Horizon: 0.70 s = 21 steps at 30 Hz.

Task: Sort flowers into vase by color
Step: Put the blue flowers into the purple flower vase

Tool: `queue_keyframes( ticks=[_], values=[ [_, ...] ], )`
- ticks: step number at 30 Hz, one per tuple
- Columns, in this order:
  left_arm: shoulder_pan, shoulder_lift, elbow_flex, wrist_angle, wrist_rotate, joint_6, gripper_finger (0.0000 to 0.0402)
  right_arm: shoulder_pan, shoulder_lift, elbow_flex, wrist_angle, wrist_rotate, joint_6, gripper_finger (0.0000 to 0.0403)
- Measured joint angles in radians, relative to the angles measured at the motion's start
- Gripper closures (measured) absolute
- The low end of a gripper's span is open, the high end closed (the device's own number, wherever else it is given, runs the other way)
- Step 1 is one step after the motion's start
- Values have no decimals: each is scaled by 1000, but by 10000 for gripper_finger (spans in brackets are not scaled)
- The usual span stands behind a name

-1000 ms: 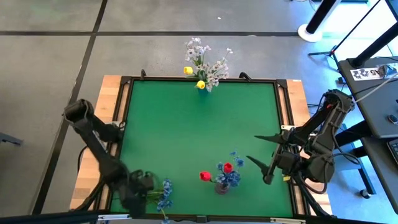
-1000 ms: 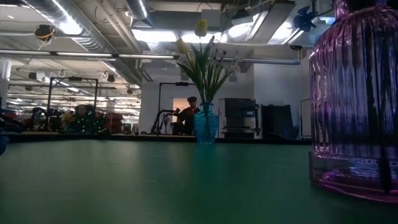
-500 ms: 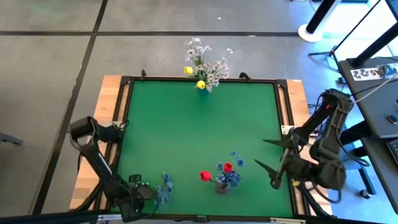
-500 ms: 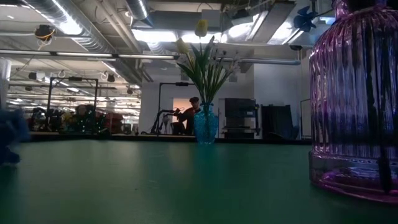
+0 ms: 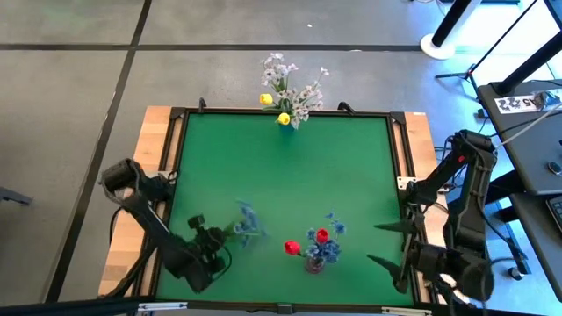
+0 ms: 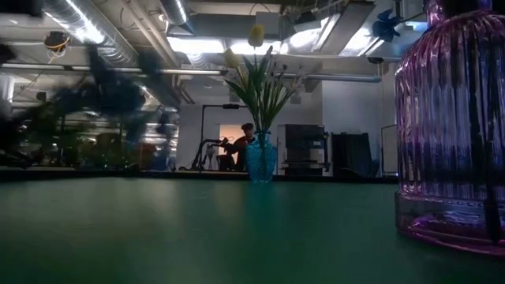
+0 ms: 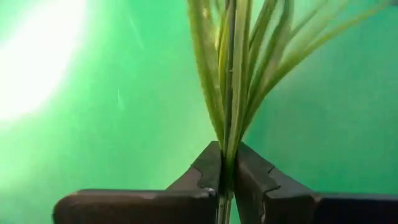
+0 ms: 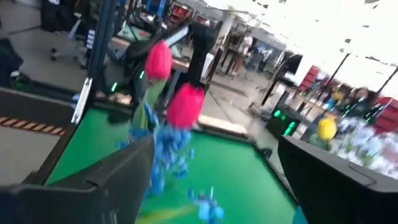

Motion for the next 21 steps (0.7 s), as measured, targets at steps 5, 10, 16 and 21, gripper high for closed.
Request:
queue_keyframes(
  ticks=[5, 10, 16, 21],
  values=[
    [180, -92, -34, 210, -125, 266, 382, -87, -22, -1, -632, -173, 688, 61],
    [370, -103, -81, 511, -101, 590, 384, -180, -26, -126, -970, -315, 1189, 61],
    [554, -99, -297, 1255, 42, 851, 376, -270, -73, -426, -666, -390, 1348, 61],
    [666, -42, -476, 1878, 228, 1000, 377, -393, -64, -678, 36, -451, 1048, 61]
  ],
)
